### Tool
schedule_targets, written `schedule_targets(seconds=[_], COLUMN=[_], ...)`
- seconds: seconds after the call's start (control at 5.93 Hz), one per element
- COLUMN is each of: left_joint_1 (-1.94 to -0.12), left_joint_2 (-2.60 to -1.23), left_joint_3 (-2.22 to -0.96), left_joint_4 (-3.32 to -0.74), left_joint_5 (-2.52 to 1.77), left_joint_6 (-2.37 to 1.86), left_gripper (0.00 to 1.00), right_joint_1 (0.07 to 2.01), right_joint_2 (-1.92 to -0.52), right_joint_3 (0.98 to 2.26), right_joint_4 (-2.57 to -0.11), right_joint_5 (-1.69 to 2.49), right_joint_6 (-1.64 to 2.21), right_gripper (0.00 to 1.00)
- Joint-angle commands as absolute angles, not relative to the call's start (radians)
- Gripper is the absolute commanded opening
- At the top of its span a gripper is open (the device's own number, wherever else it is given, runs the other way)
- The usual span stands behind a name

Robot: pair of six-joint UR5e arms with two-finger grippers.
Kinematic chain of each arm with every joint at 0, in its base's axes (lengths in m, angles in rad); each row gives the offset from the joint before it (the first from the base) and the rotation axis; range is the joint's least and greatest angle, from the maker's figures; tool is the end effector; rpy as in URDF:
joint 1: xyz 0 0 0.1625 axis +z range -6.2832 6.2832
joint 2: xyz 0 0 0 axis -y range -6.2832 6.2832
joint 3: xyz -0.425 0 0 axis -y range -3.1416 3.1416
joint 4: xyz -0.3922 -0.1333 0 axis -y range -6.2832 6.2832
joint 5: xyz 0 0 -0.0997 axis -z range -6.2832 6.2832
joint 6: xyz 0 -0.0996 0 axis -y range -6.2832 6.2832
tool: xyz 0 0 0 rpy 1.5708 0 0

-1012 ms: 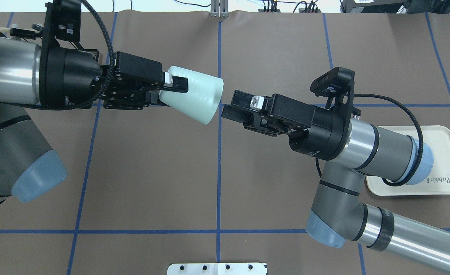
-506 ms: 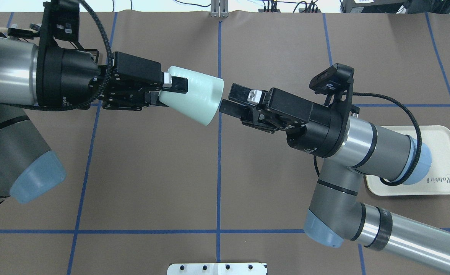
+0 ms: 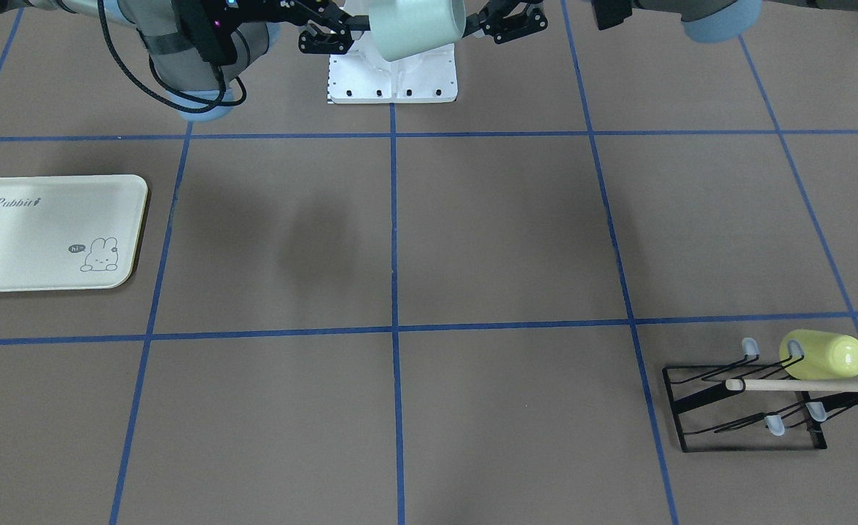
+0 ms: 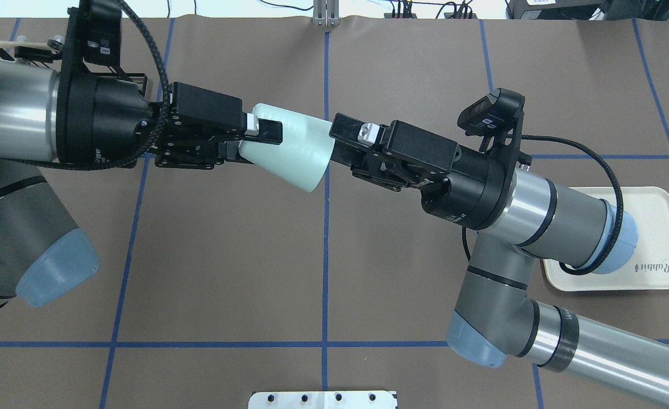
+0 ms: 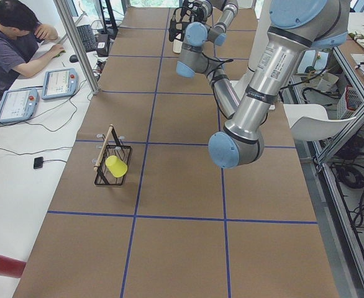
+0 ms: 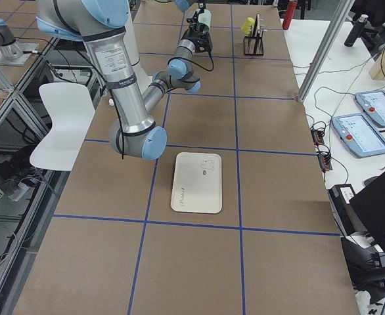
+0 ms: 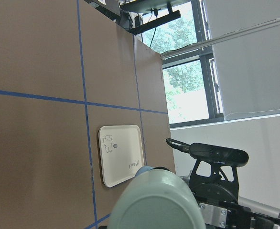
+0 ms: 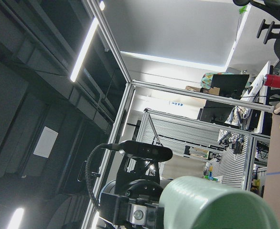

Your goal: Left arm grabs green cup and hands to right arm on tray

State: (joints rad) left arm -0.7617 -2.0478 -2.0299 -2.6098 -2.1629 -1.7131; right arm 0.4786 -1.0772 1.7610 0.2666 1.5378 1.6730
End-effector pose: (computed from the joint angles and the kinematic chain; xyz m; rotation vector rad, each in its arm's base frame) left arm 0.2825 -0.3768 0.1001 0.2110 1.8917 -0.0258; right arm -0.3651 -0.3433 0.1500 0.4889 -2.4953 0.2736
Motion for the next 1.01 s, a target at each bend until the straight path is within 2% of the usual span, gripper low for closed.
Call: schedule_targets(seconds=[0.0, 0.17, 0.34, 0.51, 0.84], left_joint_1=[-0.758, -0.758, -0.758, -0.758, -0.77], left_joint_2=[-2.048, -2.049, -2.049, -2.054, -2.054], left_joint_3=[-2.031, -2.034, -2.034, -2.034, -2.026], left_joint_4=[-2.614, -2.615, -2.615, -2.612, -2.605], left_joint_5=[-2.163, -2.163, -2.163, -2.164, -2.163], left_joint_6=[-1.736, -1.746, -1.746, -1.744, -1.708], left_gripper=[0.0, 0.0, 0.25, 0.99, 1.0], right_joint_1=[0.479, 0.479, 0.479, 0.479, 0.479], right_joint_2=[-1.065, -1.065, -1.068, -1.065, -1.075], right_joint_3=[1.764, 1.763, 1.76, 1.759, 1.764], right_joint_4=[0.229, 0.227, 0.227, 0.227, 0.23], right_joint_5=[1.514, 1.516, 1.519, 1.519, 1.52], right_joint_6=[1.672, 1.672, 1.669, 1.672, 1.684], right_gripper=[0.62, 0.31, 0.0, 0.0, 0.0])
